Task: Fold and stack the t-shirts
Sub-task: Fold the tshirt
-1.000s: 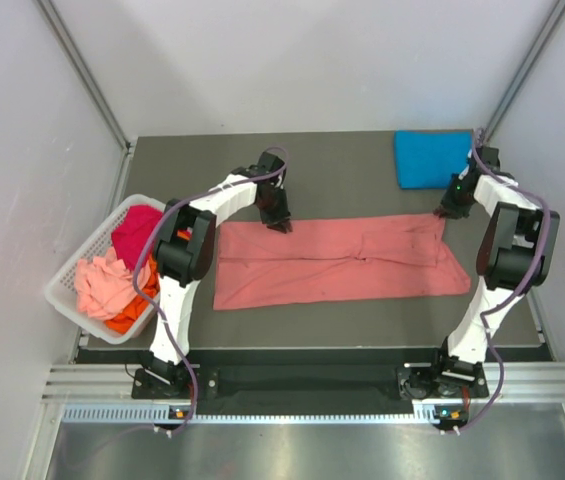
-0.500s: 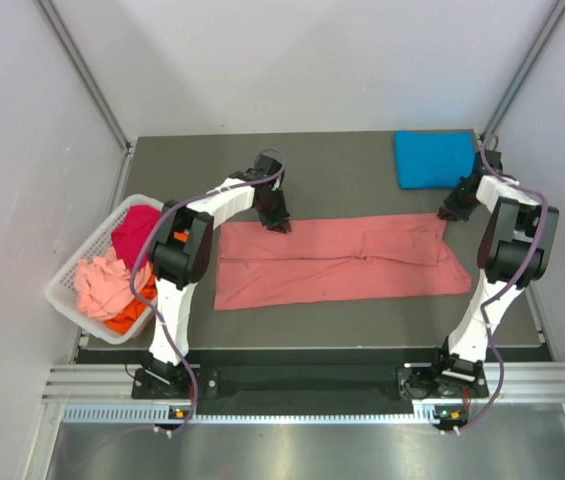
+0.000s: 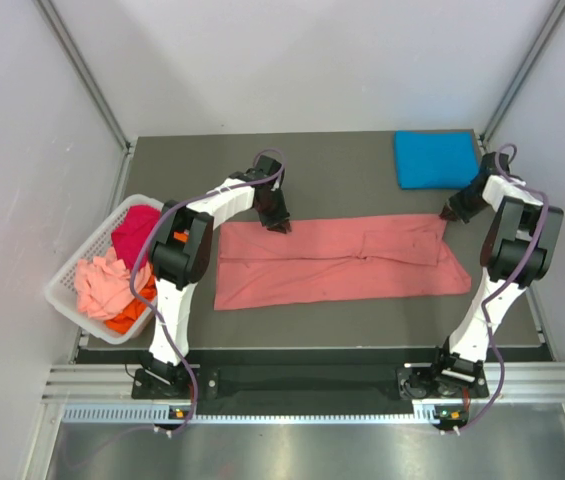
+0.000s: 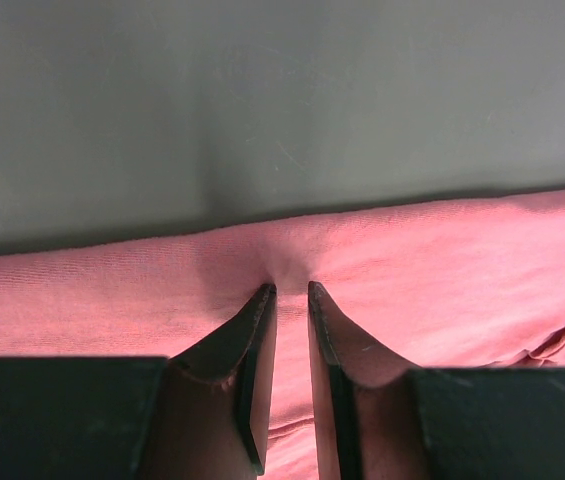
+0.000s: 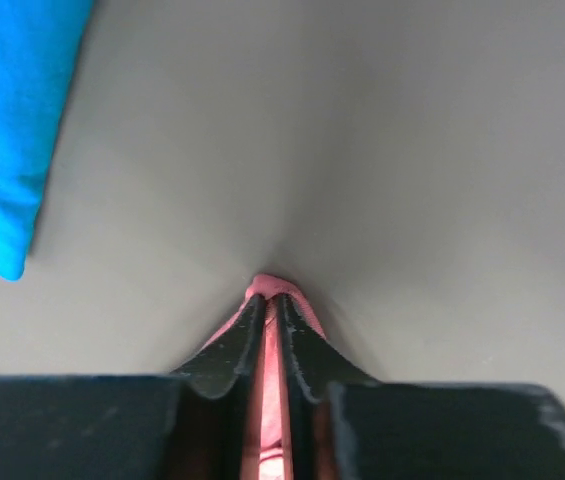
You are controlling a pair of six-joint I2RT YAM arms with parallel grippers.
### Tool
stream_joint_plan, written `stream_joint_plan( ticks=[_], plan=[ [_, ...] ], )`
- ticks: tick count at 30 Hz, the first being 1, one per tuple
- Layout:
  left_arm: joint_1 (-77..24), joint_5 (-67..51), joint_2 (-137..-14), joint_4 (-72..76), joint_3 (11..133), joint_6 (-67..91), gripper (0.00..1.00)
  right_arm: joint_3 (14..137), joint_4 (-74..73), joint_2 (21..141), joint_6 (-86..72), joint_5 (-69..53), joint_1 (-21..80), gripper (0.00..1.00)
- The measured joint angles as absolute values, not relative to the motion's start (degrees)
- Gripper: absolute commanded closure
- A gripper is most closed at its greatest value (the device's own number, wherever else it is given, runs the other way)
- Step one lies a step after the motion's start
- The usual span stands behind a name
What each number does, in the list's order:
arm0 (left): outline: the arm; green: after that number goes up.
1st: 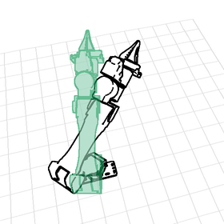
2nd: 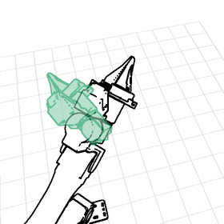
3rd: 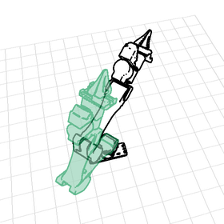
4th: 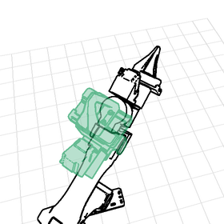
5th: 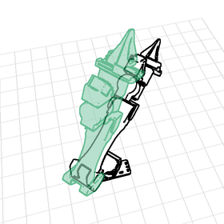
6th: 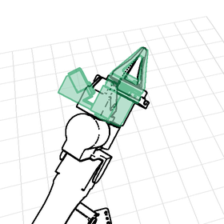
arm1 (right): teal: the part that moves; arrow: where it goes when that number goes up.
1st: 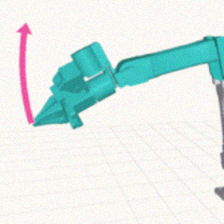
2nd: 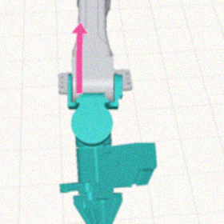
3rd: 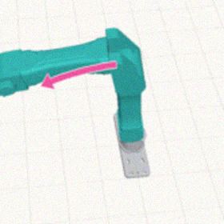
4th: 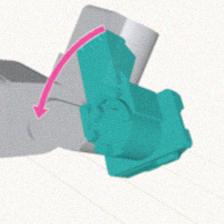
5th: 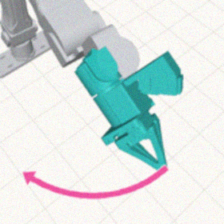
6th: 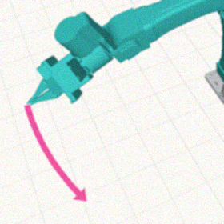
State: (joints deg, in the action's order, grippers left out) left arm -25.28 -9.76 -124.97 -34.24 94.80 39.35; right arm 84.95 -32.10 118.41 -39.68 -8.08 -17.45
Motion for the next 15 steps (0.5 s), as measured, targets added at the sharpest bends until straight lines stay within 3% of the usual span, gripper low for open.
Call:
stream_joint_plan(
  ticks=[3, 15],
  plan=[
    [-25.28, -9.61, -124.86, -34.17, 94.67, 39.57, 0.75, 85.34, -32.71, 118.69, -40.58, -8.27, -17.72, 1.00],
    [-25.36, -3.55, -123.46, -35.57, 93.89, 41.23, 0.75, 86.74, -33.69, 119.48, -38.22, -8.73, -17.65, 1.00]
  ],
)
